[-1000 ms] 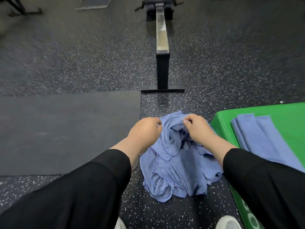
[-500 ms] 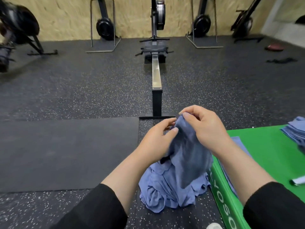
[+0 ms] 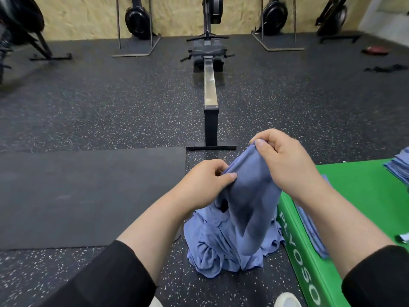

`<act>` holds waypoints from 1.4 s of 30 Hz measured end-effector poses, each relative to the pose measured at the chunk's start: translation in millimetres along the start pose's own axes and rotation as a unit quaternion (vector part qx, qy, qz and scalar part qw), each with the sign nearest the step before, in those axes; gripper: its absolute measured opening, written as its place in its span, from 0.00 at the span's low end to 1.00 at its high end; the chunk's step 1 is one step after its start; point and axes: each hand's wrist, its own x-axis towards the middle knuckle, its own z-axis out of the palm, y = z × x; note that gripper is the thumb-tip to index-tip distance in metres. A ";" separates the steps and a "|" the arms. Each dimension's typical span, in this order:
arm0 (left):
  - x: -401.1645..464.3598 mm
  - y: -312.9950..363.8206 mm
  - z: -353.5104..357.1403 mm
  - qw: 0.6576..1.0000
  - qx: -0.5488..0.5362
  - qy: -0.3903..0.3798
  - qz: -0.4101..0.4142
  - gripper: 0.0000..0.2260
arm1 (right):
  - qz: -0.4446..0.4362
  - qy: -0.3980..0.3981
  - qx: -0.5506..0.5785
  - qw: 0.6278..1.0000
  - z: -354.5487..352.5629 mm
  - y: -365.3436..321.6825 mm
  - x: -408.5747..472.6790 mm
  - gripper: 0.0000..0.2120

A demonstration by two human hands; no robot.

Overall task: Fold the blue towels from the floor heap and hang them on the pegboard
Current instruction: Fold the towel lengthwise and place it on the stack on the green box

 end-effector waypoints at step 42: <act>6.5 -2.1 3.7 0.980 -0.137 0.144 -0.019 0.13 | 0.021 0.042 -0.029 0.998 -5.6 13.7 12.6 0.07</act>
